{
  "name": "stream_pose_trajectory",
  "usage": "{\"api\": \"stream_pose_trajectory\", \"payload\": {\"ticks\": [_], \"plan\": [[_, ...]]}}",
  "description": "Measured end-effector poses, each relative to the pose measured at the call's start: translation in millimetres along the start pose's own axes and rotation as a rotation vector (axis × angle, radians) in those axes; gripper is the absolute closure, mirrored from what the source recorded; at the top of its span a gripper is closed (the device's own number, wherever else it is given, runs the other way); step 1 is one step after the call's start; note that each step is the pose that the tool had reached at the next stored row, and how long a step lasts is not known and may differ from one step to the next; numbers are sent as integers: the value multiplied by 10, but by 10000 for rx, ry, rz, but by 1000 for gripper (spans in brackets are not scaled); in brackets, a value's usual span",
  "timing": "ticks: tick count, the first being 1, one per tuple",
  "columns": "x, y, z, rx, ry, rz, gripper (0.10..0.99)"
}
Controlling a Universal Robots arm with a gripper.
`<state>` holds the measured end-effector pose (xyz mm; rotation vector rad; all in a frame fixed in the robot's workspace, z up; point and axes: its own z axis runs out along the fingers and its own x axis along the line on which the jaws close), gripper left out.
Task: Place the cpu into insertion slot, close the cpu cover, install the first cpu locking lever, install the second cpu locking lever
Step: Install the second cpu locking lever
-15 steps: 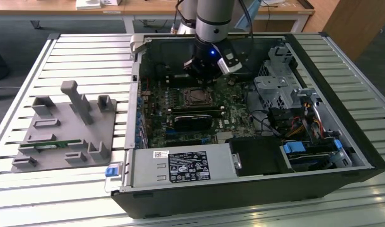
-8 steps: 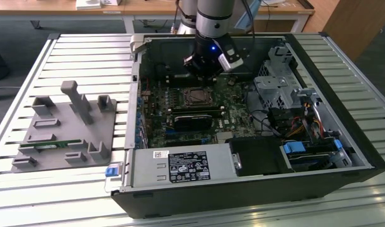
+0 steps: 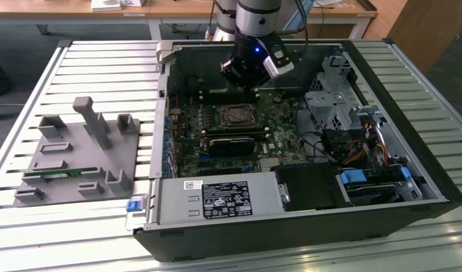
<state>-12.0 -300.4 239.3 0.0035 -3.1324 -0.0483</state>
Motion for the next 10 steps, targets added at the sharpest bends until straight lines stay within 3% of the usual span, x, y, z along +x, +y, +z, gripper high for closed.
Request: {"api": "stream_pose_trajectory", "payload": {"ticks": [4,10], "plan": [[0,-29,-2,-1,-1,0,980],[0,-172,-6,-2,-1,0,980]]}}
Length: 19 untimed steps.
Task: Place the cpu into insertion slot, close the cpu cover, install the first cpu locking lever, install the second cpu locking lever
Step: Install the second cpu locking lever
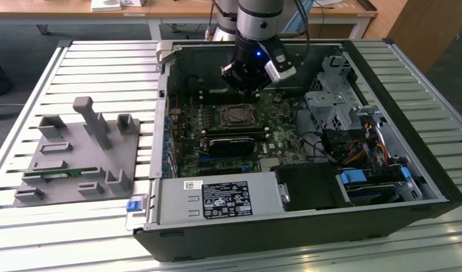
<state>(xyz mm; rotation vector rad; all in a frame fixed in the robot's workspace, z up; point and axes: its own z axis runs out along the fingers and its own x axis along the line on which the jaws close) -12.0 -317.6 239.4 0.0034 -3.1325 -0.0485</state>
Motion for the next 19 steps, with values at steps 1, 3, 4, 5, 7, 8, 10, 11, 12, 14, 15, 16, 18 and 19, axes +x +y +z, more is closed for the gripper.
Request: {"api": "stream_pose_trajectory", "payload": {"ticks": [1,3,4,5,7,8,10,11,12,14,15,16,18,19], "plan": [[0,-107,-4,1,1,-1,980],[0,-147,-1,1,1,0,980],[0,-154,6,-1,1,0,980],[0,-160,16,0,3,-1,980],[0,-177,28,2,6,0,980],[0,-193,33,2,7,0,980],[0,-232,37,1,6,0,980],[0,-255,37,0,5,0,980],[0,-277,37,1,6,0,980],[0,-329,37,0,5,0,980],[1,-353,36,0,6,0,980],[3,-368,35,1,5,0,980],[35,-383,35,1,4,0,980],[67,-383,36,0,4,0,980]]}}
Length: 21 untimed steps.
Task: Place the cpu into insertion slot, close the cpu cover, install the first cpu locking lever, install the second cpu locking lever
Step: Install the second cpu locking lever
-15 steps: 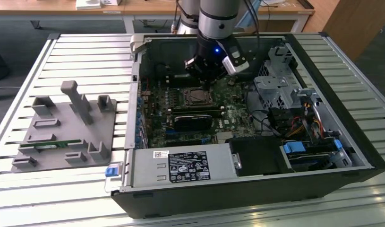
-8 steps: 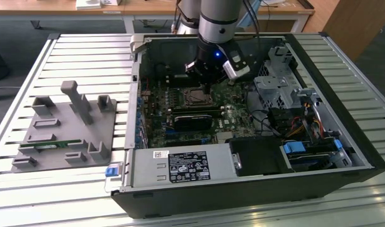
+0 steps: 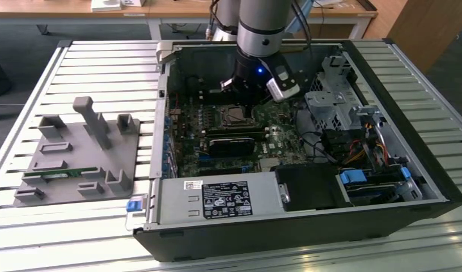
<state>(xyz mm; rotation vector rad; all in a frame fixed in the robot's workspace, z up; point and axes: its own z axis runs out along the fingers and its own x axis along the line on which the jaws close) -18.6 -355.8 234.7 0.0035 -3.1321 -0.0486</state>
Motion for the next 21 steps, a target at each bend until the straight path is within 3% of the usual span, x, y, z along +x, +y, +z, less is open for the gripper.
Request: {"api": "stream_pose_trajectory", "payload": {"ticks": [2,14,21], "plan": [[44,-5,0,1,2,0,980],[57,-102,-1,-1,1,1,980],[215,-104,4,2,2,0,980]]}}
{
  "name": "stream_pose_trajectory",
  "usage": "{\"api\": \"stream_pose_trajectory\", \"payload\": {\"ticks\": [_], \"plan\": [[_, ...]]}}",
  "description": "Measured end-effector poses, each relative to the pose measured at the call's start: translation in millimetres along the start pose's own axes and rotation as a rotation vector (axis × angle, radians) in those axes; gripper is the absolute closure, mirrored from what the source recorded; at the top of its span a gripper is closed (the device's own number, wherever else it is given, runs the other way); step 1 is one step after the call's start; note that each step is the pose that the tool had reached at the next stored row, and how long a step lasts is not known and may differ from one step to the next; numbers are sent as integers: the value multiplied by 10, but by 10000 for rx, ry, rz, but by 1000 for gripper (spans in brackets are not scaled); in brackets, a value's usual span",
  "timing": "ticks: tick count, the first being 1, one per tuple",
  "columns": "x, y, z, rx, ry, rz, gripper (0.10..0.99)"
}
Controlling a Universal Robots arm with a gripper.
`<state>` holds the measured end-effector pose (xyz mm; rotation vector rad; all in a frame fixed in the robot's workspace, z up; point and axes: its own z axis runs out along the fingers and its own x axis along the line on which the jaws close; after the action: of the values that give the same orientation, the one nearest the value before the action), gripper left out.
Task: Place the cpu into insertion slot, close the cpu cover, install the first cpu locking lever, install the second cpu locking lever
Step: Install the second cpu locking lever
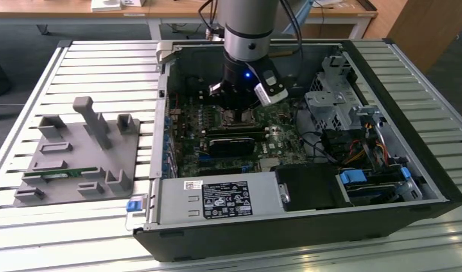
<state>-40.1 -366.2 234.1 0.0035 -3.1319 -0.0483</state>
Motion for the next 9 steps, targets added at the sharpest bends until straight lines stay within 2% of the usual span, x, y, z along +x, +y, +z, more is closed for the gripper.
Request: {"api": "stream_pose_trajectory", "payload": {"ticks": [4,7,9], "plan": [[10,-15,3,-29,1,-2,980],[10,-40,3,-282,0,-4,980],[10,-58,2,-389,-1,-5,980]]}}
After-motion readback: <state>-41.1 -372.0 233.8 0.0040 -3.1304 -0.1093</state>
